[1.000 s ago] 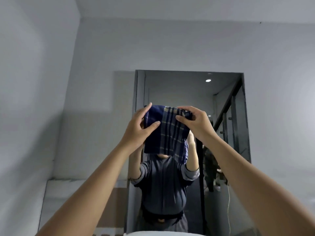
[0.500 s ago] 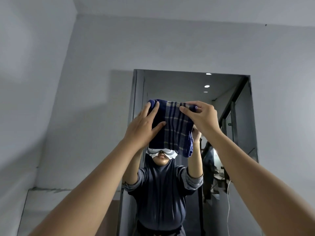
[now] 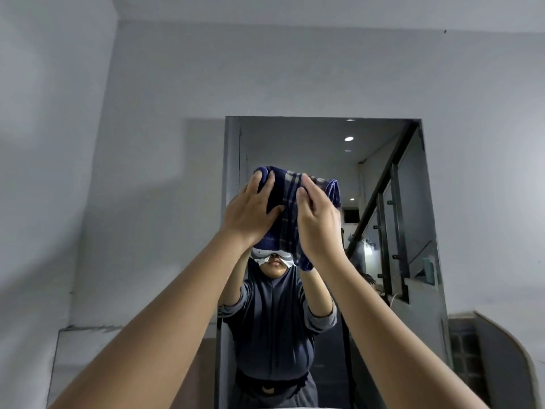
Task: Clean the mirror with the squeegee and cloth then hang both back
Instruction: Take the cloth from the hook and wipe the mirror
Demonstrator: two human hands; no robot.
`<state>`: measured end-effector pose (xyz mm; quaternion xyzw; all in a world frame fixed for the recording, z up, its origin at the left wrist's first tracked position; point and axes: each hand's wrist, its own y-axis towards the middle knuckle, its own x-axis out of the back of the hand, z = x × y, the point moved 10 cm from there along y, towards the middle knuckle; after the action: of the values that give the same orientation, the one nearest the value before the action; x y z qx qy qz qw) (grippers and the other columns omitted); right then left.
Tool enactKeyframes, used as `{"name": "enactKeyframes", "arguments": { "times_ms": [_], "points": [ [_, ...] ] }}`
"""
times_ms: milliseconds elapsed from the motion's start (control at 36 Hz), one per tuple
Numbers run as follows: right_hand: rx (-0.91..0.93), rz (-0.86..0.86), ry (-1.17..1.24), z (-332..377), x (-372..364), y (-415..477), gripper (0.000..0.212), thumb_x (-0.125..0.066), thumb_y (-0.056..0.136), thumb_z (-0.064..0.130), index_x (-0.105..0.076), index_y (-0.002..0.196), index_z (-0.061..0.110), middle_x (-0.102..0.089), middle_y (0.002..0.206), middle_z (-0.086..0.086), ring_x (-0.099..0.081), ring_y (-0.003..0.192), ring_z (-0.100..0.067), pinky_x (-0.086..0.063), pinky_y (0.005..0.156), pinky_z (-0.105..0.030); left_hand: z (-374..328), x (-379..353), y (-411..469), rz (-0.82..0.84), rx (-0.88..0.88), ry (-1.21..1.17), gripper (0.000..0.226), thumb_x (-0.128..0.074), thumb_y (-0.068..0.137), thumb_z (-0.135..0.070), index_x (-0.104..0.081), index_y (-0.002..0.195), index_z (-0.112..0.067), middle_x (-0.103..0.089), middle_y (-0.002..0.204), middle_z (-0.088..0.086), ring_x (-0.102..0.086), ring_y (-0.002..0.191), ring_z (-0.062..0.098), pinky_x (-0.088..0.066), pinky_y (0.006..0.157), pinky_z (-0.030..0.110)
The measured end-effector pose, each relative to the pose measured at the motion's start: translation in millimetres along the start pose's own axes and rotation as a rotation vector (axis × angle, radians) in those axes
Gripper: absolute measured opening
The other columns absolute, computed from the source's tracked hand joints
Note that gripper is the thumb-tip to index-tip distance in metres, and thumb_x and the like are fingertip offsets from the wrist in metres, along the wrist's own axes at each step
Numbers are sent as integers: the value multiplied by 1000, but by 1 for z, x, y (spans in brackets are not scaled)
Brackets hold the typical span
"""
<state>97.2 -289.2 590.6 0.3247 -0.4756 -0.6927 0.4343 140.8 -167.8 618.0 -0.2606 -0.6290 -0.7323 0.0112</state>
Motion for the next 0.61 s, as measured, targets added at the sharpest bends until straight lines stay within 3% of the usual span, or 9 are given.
{"name": "enactKeyframes", "arguments": {
  "times_ms": [83, 194, 306, 389, 472, 611],
  "points": [
    [-96, 120, -23, -22, -20, 3, 49, -30, 100, 28, -19, 147, 17, -20, 155, 3, -15, 142, -8, -12, 117, -26, 3, 2, -1, 23, -24, 26, 67, -40, 92, -46, -6, 146, -24, -7, 156, 3, -16, 141, 22, -27, 108, 38],
    [-73, 204, -116, -34, -37, 9, 52, -24, 100, 31, -5, 148, 21, 0, 157, 7, 3, 143, -8, 1, 116, -26, 13, 5, -12, 38, -60, -121, 69, -37, 89, -56, -5, 146, -31, -9, 156, 0, -20, 140, 19, -34, 105, 42],
    [-25, 204, -256, -39, -44, 17, 52, -20, 100, 34, -1, 147, 25, 7, 157, 9, 8, 143, -11, 5, 116, -28, 14, 4, -34, -16, -105, -361, 67, -35, 90, -54, 0, 144, -37, -11, 155, -5, -17, 141, 13, -35, 107, 41],
    [10, 201, -374, -40, -46, 22, 53, -20, 99, 38, 0, 147, 26, 9, 157, 9, 9, 143, -12, 6, 115, -29, 15, -2, -50, -83, -128, -413, 64, -34, 95, -46, 3, 145, -32, -3, 156, -10, -4, 142, 5, -23, 112, 31],
    [56, 178, -472, -37, -45, 32, 56, -20, 98, 42, 2, 147, 25, 9, 157, 7, 9, 144, -15, 7, 115, -29, 26, -14, -59, -104, -77, -365, 63, -31, 98, -41, 5, 146, -23, 5, 156, -8, 9, 140, 0, -7, 115, 25],
    [90, 96, -561, -25, -46, 64, 58, -20, 98, 44, 1, 148, 22, 7, 158, 2, 8, 144, -17, 7, 115, -32, 35, -28, -68, -97, -44, -164, 61, -32, 98, -35, -3, 146, -13, 9, 155, 0, 10, 142, 10, -3, 113, 21]
  ]
}}
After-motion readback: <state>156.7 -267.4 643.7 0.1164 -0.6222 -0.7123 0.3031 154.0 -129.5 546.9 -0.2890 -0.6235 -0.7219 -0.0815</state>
